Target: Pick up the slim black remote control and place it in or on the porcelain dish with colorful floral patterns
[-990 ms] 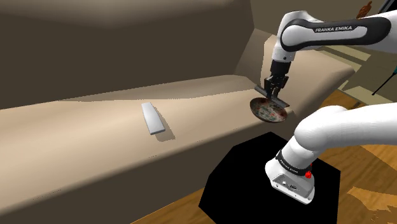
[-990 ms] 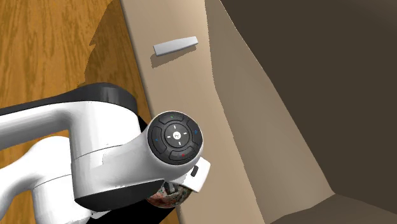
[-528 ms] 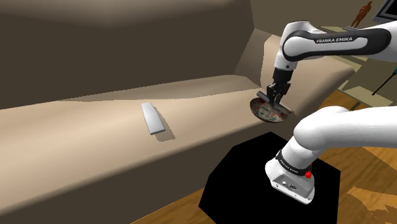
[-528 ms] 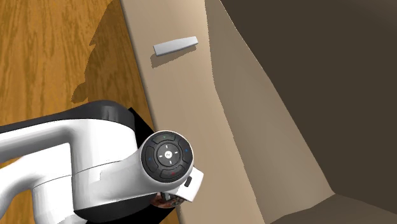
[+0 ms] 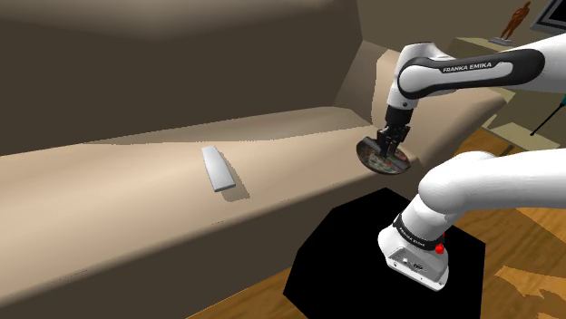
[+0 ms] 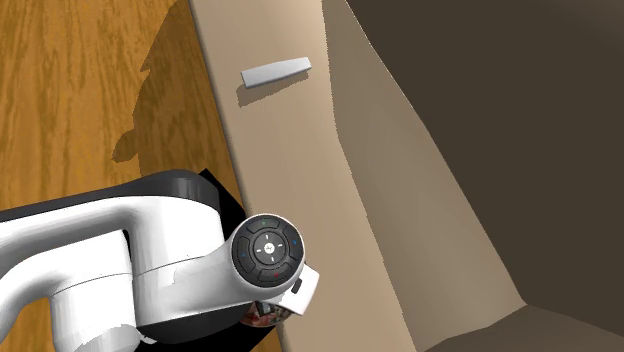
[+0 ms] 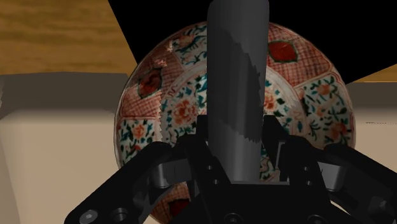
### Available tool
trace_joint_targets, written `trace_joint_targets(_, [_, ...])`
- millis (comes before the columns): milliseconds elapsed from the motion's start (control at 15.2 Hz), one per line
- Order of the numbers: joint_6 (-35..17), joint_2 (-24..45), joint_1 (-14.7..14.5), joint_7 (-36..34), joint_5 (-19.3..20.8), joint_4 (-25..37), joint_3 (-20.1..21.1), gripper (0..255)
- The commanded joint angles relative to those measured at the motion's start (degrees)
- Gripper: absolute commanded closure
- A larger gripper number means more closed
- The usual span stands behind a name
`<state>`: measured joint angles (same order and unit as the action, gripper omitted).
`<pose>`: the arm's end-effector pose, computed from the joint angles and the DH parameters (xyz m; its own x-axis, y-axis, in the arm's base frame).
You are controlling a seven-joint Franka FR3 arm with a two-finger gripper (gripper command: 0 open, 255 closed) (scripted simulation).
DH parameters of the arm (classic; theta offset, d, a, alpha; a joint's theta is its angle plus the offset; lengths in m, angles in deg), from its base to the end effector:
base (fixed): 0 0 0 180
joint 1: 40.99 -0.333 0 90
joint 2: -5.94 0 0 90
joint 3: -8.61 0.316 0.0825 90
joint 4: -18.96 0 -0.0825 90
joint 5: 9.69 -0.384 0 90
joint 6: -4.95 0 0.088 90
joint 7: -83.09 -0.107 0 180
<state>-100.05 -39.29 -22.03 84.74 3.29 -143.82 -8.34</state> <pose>0.2230 -0.1669 0.3770 0.8962 -0.3812 -0.2270 -0.3947 -0.9187 -0.0157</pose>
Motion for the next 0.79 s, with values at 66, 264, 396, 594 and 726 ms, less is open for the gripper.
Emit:
trace_joint_targets(66, [-0.09,0.05,-0.01,-0.01,0.01,-0.05,-0.01,255])
trace_joint_targets(264, [-0.09,0.05,-0.01,-0.01,0.00,-0.05,-0.01,0])
trace_joint_targets(396, [-0.09,0.05,-0.01,-0.01,0.00,-0.05,-0.01,0])
trace_joint_targets(594, [-0.09,0.05,-0.01,-0.01,0.00,-0.05,-0.01,0])
trace_joint_targets(726, [3.83,-0.21,-0.53,0.07,-0.92,3.65,0.73,0])
